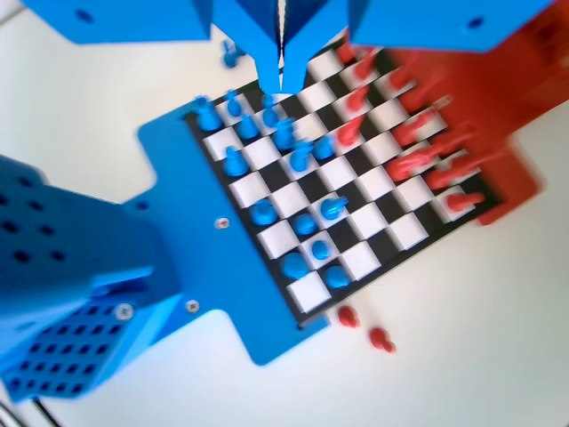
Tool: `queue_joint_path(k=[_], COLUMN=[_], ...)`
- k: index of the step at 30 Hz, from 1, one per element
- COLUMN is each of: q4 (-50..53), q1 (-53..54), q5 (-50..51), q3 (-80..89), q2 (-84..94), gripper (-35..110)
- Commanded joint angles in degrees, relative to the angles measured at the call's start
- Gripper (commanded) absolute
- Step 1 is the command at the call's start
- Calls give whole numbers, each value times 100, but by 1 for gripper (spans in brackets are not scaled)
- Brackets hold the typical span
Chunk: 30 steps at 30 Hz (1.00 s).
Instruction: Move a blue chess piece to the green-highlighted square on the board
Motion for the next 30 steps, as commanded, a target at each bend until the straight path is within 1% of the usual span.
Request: queue_joint_path(k=[1,5,18,27,30], q4=[-149,-510,-1661,-2153,-2259], q1=[-158,-334,-905,-1433,-1521], q5=[404,747,1362,1740,1661], q3=[132,422,1485,2004,2188], q2=[-114,-281,-316,-290,-272], gripper=[3,5,8,9,9])
